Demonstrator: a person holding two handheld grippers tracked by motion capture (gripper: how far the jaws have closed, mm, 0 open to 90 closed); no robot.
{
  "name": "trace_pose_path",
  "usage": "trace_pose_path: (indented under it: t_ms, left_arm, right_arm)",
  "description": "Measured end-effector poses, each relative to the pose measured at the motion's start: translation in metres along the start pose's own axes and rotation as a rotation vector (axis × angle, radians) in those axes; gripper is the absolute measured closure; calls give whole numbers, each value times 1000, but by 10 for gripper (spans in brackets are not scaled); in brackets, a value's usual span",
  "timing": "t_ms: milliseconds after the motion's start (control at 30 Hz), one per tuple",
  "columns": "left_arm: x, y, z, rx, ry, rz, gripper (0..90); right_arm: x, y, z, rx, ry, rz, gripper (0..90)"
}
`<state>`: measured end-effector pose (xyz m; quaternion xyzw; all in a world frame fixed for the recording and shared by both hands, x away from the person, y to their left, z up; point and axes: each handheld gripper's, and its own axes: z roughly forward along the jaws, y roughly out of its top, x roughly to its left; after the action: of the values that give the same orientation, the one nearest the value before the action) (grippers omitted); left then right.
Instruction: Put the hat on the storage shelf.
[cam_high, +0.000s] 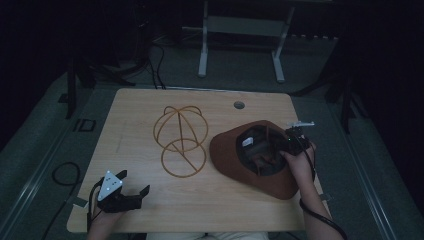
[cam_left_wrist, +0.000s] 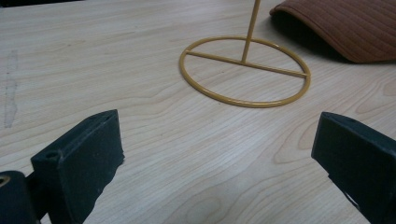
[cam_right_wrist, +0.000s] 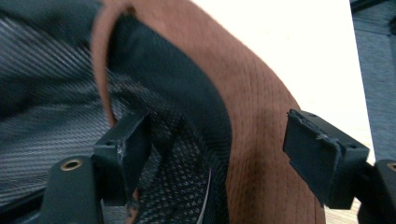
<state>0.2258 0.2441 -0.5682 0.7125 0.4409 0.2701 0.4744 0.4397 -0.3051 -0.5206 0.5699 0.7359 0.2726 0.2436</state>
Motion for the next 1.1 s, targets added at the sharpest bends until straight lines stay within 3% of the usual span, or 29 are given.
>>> trace_pose_path:
  t_ms: [200, 367, 400, 433, 533, 600, 833, 1100]
  left_arm:
    - [0, 0, 0, 7, 4, 4, 25]
    - [1, -1, 0, 6, 7, -1, 50]
    - [1, -1, 0, 6, 7, -1, 50]
    - [2, 0, -1, 2, 7, -3, 50]
    - [2, 0, -1, -2, 10, -1, 50]
    - [1, 0, -1, -1, 7, -1, 50]
    - [1, 1, -1, -1, 13, 1, 50]
    - [0, 1, 0, 2, 6, 7, 50]
  right_arm:
    - [4, -9, 16, 48, -31, -29, 330]
    - [14, -12, 21, 46, -121, -105, 484]
    - [14, -12, 21, 46, -121, -105, 484]
    - [15, -14, 22, 37, -173, -164, 611]
    - [8, -16, 18, 1, -167, -143, 779]
    - [5, -15, 13, -20, -165, -132, 826]
    - [0, -8, -7, -98, -125, -98, 842]
    - [3, 11, -47, -208, -81, -66, 848]
